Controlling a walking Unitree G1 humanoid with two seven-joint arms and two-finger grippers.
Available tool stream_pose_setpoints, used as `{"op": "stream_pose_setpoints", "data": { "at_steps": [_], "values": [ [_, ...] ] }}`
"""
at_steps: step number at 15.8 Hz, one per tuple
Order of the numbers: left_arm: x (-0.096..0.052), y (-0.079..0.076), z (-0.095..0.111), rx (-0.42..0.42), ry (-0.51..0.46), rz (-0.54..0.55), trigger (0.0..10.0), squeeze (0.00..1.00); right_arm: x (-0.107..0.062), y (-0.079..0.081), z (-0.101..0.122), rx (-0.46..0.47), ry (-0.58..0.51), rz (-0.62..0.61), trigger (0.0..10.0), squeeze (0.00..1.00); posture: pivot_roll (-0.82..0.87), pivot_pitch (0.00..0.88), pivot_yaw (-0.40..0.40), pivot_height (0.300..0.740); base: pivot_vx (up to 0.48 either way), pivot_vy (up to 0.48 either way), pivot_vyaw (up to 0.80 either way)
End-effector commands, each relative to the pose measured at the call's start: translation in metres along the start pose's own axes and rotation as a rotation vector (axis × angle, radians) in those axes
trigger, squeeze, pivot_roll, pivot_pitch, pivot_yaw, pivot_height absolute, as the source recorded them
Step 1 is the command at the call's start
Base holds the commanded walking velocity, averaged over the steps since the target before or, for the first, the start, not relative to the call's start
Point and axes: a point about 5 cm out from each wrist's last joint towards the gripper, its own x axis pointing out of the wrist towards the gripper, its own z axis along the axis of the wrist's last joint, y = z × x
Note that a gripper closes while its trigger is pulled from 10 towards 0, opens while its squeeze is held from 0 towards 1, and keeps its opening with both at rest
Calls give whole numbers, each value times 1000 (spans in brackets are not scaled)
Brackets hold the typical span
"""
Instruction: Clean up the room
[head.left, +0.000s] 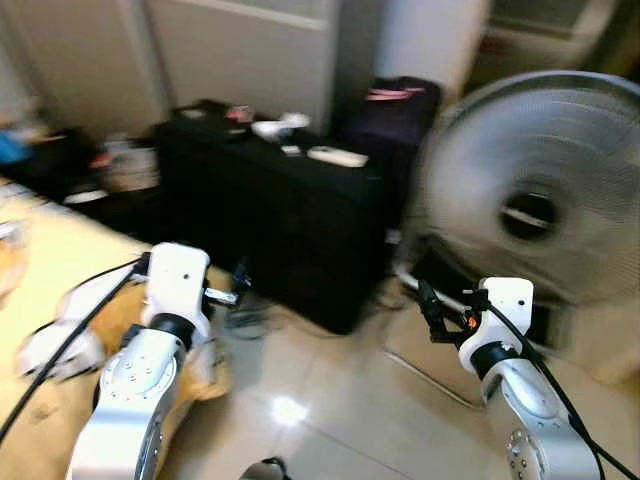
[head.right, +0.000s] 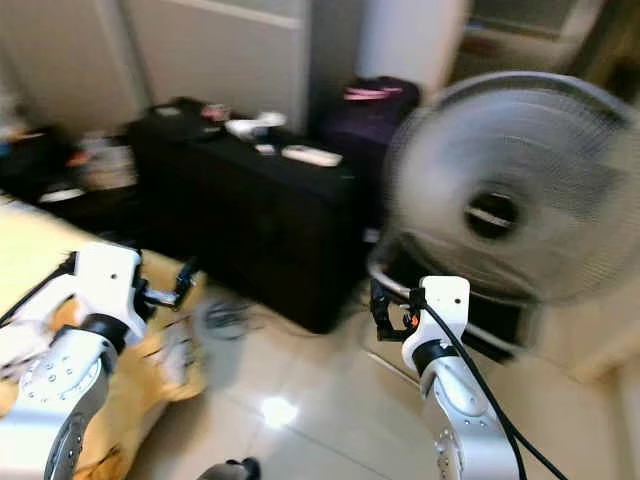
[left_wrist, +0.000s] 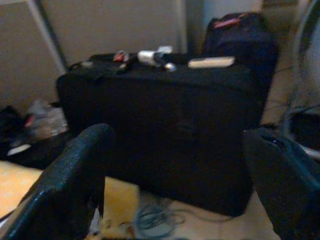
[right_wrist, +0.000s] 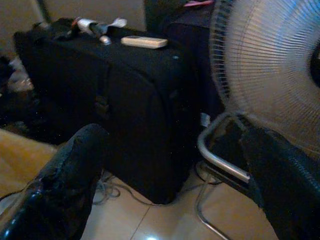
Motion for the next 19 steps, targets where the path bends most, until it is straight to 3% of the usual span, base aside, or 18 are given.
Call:
{"op": "stream_pose_setpoints", "data": {
  "at_steps": [1, 7, 9, 10, 11, 12, 13, 14, 19],
  "values": [
    [0, 3, 0, 51, 8, 36, 10000, 1000, 0, 2, 6, -23, -25, 8, 10000, 1000, -24, 0, -40, 740, 0, 0, 800],
    [2, 2, -1, 14, 11, 24, 10000, 1000, 5, 1, 6, -12, -20, 8, 10000, 1000, -30, 0, -36, 740, 0, 0, 800],
    [4, 3, 1, 22, 16, 51, 10000, 1000, 6, -2, 7, -54, -17, -20, 10000, 1000, -31, 0, -38, 740, 0, 0, 800],
    [5, 3, 3, 44, 7, 56, 10000, 871, 8, -3, 4, -60, -6, -31, 10000, 1000, -31, 0, -40, 740, 0, 0, 800],
    [6, 3, 5, 73, -17, 66, 10000, 851, 7, -2, 4, -59, -5, -29, 10000, 1000, -33, 0, -38, 740, 0, 0, 800],
    [5, 0, 7, 55, -37, 60, 10000, 169, 7, -1, 4, -61, -4, -26, 10000, 1000, -31, 0, -37, 740, 0, 0, 800],
    [5, -1, 7, 78, -32, 53, 10000, 0, 7, 0, 4, -62, -4, -28, 10000, 973, -31, 0, -36, 740, 0, 0, 800],
    [5, -2, 4, 56, -4, 50, 10000, 0, 7, 1, 4, -23, -21, -37, 10000, 0, -30, 0, -37, 740, 0, 0, 0],
    [6, 2, 2, 57, 18, 73, 10000, 0, 9, 4, 6, -17, -59, 9, 10000, 0, -39, 0, -28, 740, 0, 205, 0]
  ]
}}
